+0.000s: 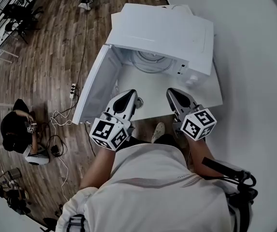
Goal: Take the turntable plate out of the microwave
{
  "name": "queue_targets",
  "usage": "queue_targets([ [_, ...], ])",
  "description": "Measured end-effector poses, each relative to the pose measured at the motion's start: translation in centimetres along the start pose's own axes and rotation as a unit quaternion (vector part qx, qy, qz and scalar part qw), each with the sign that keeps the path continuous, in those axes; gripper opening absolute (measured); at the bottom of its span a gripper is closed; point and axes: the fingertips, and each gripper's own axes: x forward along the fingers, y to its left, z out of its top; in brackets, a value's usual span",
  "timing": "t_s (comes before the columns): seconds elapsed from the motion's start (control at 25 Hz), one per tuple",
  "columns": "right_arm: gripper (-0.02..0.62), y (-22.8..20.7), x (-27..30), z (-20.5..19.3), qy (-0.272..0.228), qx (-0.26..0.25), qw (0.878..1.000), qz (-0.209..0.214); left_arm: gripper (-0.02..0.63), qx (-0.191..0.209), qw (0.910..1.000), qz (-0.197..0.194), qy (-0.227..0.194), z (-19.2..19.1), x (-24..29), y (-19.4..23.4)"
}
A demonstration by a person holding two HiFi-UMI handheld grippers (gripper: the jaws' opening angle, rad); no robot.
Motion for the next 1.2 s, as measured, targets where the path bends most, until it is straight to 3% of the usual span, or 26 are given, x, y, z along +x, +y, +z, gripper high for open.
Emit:
queue_targets([
  [0.24, 0.005, -2.0, 1.7, -0.8, -0.005, 0.048, 0.999, -0.016, 0.011, -0.036, 0.9993, 0.002, 0.008, -1.4, 2.6, 1.7],
  [0.32, 0.005, -2.3, 2.4, -1.6, -0.014, 0.075, 0.997, -0.024, 0.011, -0.073, 0.9973, 0.002, 0.011, -2.7, 3.1, 2.8],
  [0.4, 0.005, -2.7, 3.2, -2.5, -0.022, 0.106, 0.994, -0.029, 0.01, -0.139, 0.9903, -0.001, 0.01, -4.3, 3.8, 4.1],
  [0.56, 0.005, -4.4, 5.4, -4.6, -0.022, 0.185, 0.982, -0.037, 0.011, -0.282, 0.9595, -0.007, 0.005, -7.4, 6.1, 6.4],
  [0.72, 0.005, -7.5, 8.5, -8.7, -0.021, 0.281, 0.958, -0.051, 0.011, -0.368, 0.9296, 0.007, 0.016, -12.1, 8.6, 9.8],
  [0.92, 0.005, -8.9, 9.9, -11.1, -0.04, 0.37, 0.927, -0.05, 0.015, -0.444, 0.8951, 0.003, 0.036, -15.0, 10.1, 11.2],
  [1.0, 0.007, -9.8, 10.0, -12.2, -0.045, 0.406, 0.911, -0.058, 0.055, -0.47, 0.8812, 0.001, 0.046, -16.0, 10.5, 11.5],
  [1.08, 0.057, -10.3, 10.1, -13.0, -0.055, 0.446, 0.891, -0.059, 0.098, -0.491, 0.869, 0.002, 0.058, -17.1, 10.7, 11.7],
  [1.2, 0.108, -10.4, 10.4, -13.5, -0.058, 0.477, 0.875, -0.055, 0.144, -0.514, 0.8553, -0.001, 0.062, -17.8, 11.0, 11.6],
])
